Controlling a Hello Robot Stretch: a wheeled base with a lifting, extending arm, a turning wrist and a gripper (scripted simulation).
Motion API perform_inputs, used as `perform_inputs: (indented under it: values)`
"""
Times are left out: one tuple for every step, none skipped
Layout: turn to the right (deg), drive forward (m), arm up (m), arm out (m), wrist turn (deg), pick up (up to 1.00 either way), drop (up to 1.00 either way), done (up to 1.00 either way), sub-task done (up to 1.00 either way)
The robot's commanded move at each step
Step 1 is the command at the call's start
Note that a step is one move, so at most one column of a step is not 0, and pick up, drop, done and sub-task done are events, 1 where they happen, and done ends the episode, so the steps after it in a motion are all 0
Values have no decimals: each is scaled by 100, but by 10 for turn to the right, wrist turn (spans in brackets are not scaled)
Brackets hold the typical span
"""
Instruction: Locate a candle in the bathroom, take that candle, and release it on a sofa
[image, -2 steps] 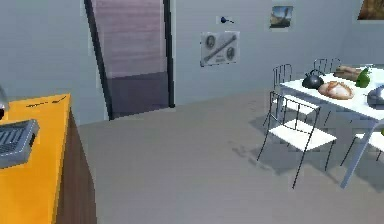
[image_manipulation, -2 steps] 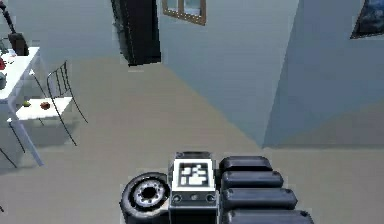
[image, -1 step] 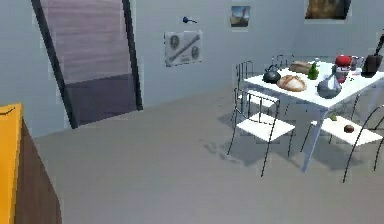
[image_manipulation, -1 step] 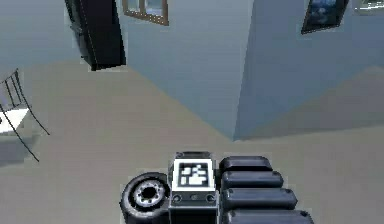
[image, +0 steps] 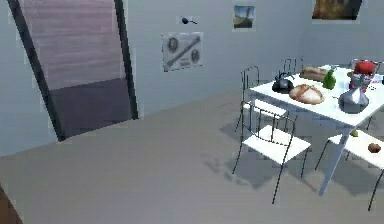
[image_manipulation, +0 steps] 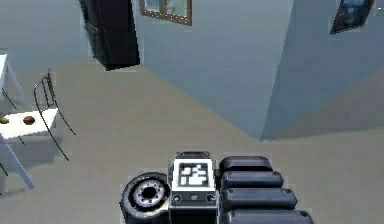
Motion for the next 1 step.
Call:
perform_inputs:
  values:
    - [-270, 0, 0, 0, 0, 0, 0, 0, 0]
